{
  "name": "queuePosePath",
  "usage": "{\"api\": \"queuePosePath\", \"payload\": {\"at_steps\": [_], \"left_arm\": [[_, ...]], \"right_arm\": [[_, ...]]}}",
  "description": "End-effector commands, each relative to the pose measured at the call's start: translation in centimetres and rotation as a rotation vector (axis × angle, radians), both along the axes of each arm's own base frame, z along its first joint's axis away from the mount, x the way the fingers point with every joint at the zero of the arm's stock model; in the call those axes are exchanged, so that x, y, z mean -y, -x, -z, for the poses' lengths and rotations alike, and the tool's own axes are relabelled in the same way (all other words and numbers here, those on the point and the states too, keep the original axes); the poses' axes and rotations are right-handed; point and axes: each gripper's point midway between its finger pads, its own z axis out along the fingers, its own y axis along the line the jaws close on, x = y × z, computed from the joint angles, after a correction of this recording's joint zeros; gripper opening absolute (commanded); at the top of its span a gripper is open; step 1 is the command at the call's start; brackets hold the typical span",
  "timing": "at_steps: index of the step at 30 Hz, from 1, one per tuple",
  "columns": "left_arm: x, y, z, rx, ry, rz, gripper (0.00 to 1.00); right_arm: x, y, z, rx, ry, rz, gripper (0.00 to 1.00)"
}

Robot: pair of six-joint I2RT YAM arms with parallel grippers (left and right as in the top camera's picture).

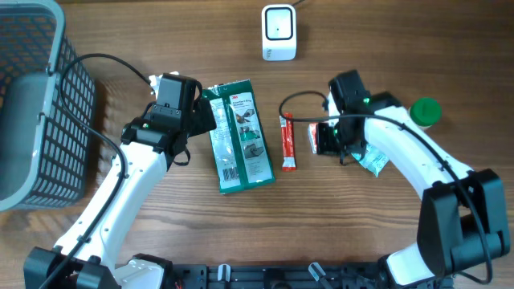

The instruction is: Scan the item barcode

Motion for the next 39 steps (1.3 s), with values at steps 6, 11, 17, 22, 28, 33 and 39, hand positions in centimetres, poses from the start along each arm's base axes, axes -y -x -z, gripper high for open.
{"api": "queuePosePath", "payload": {"at_steps": [6, 11, 17, 22, 28, 33, 39], "left_arm": [[-0.3, -0.3, -0.3, 0.009, -0.011, 0.000, 1.00], [-0.3, -0.3, -0.3, 0.010, -0.010, 0.000, 1.00], [-0.3, -0.3, -0.3, 0.010, -0.010, 0.000, 1.00], [-0.3, -0.3, -0.3, 0.010, -0.010, 0.000, 1.00], [-0.3, -0.3, -0.3, 0.010, -0.010, 0.000, 1.00], [-0.3, -0.3, -0.3, 0.010, -0.010, 0.000, 1.00], [-0.3, -0.3, -0.3, 0.010, -0.010, 0.000, 1.00]], "right_arm": [[3.2, -1.9, 3.6, 0.152, 0.152, 0.133, 0.04], [5.8, -6.6, 2.2, 0.387, 0.304, 0.184, 0.04], [4.0, -12.7, -2.0, 0.671, 0.264, 0.084, 0.08], [1.2, -13.1, -4.8, 0.609, 0.107, 0.086, 0.27], [-2.8, -7.4, -3.2, 0.209, -0.199, 0.354, 0.32], [-1.7, -4.6, -1.9, -0.036, -0.188, 0.819, 0.25], [1.4, -4.6, -0.4, -0.027, -0.081, 1.199, 0.28]]}}
